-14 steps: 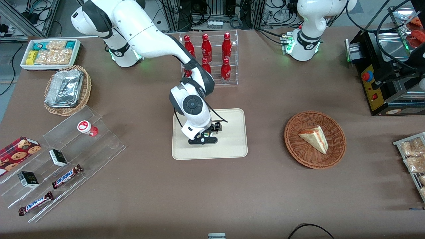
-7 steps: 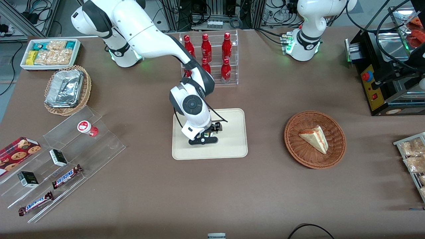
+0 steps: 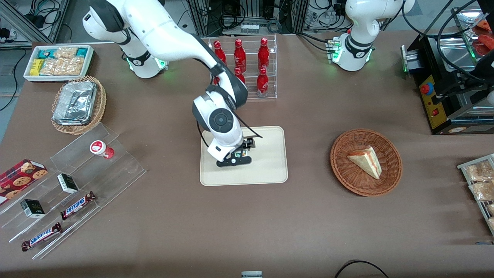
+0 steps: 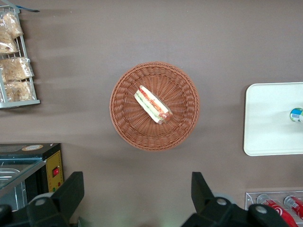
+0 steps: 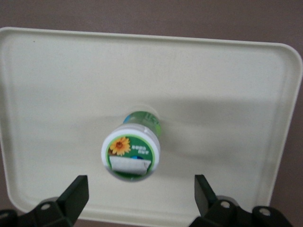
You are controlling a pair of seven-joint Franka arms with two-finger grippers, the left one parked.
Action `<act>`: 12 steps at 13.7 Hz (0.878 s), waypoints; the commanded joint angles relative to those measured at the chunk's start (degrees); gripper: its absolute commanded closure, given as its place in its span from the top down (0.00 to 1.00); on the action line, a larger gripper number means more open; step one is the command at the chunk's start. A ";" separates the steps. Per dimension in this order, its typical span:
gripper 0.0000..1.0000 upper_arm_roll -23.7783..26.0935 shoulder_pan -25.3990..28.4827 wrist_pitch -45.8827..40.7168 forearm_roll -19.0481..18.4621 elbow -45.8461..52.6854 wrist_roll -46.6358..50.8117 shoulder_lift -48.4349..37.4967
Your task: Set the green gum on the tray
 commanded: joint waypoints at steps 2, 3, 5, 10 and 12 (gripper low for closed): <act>0.99 0.07 -1.59 -10.03 0.48 -0.38 -1.89 -7.93; 0.99 -0.02 -2.03 -12.23 0.48 -0.29 -1.98 -9.52; 0.99 -0.02 -3.61 -17.06 -0.13 -0.11 -4.68 -12.51; 0.99 0.07 -8.00 -22.87 -5.14 -0.03 -14.80 -16.65; 0.99 0.07 -11.77 -23.50 -4.62 -0.90 -16.83 -18.14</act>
